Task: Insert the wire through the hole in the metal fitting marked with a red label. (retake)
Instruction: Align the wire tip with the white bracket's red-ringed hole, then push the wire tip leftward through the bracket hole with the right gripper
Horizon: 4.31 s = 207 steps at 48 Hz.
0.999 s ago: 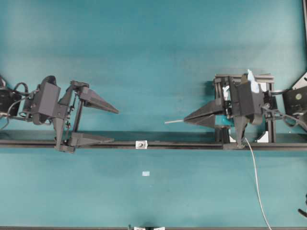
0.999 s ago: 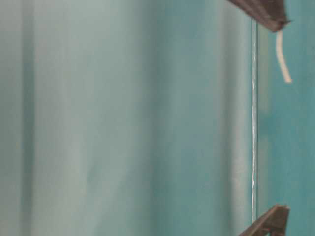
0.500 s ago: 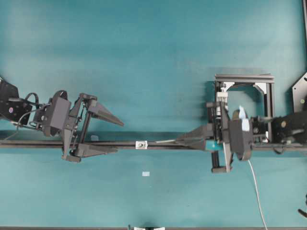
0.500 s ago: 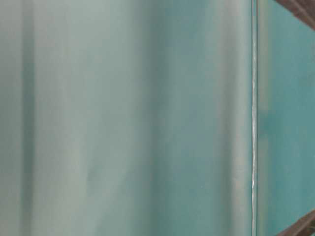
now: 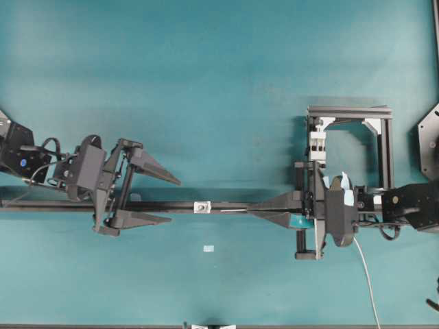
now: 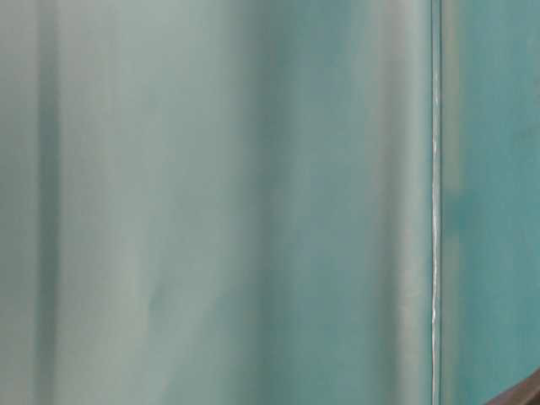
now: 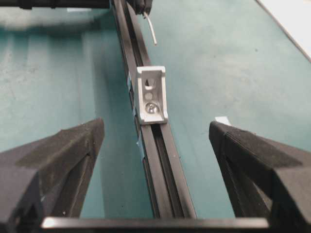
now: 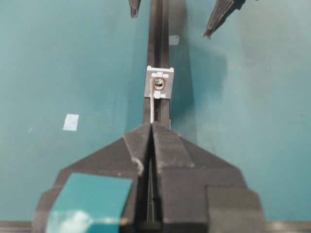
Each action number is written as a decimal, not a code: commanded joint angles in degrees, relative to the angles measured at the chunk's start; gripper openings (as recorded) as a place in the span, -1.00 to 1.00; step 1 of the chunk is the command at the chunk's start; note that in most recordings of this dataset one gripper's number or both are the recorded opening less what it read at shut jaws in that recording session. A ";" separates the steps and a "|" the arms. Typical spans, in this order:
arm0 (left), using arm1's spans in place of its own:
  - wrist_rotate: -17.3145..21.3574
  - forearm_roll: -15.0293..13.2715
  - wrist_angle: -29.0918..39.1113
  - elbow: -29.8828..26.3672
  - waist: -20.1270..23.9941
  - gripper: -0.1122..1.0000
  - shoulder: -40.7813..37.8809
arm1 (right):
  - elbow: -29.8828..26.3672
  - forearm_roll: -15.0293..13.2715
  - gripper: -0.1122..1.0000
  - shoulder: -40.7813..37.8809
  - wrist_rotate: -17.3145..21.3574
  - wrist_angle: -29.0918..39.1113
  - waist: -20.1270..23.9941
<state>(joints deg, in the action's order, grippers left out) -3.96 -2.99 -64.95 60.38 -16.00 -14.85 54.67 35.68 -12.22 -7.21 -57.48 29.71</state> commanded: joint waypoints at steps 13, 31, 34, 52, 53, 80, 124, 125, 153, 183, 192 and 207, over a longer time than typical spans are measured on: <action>0.09 -0.09 -2.37 -2.64 -0.26 0.02 -2.90 | -1.05 1.05 -0.75 -0.18 0.44 -0.62 0.62; 0.18 -0.18 -2.37 -2.37 -0.35 0.02 -2.99 | -2.02 2.29 -0.75 -2.99 1.85 -1.58 0.62; 0.09 -0.09 -2.37 -2.37 -0.26 0.02 -2.90 | -2.11 2.29 -0.75 -2.99 1.85 -1.58 0.62; 0.09 -0.18 -2.37 -2.29 -0.09 0.02 -2.99 | -2.02 2.29 -0.75 -2.99 1.76 -1.85 0.62; 0.09 -0.09 -2.37 -2.29 -0.09 0.02 -2.99 | -2.11 2.29 -0.75 -2.99 1.76 -1.85 0.53; 0.09 -0.09 -2.37 -2.55 -0.09 0.02 -2.90 | -2.37 2.29 -0.75 -3.34 1.85 -2.81 0.62; 0.09 -0.09 -2.29 -3.16 -0.09 0.02 -2.99 | -4.04 2.29 -0.75 -5.36 1.76 -4.57 0.09; 0.09 -0.09 -2.20 -3.08 -0.09 0.02 -2.99 | -4.13 2.29 -0.75 -5.36 1.76 -4.57 0.09; 0.09 0.00 -2.11 -3.16 -0.09 0.02 -2.99 | -5.36 2.29 -0.75 -6.68 1.67 -4.57 -0.79; 0.09 0.00 -2.02 -3.16 -0.09 0.02 -2.99 | -9.23 2.11 -0.75 -9.58 1.05 -4.57 -2.37; 0.09 0.00 -1.93 -3.16 -0.09 0.02 -2.99 | -9.93 2.02 -0.75 -9.93 0.97 -4.57 -2.64; 0.09 0.09 -1.85 -3.16 -0.09 0.02 -2.99 | -10.99 1.85 -0.75 -9.93 0.62 -4.57 -3.08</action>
<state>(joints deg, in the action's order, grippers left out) -3.87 -2.99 -66.62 57.74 -16.08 -18.54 44.56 37.62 -23.03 -6.50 -61.61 26.98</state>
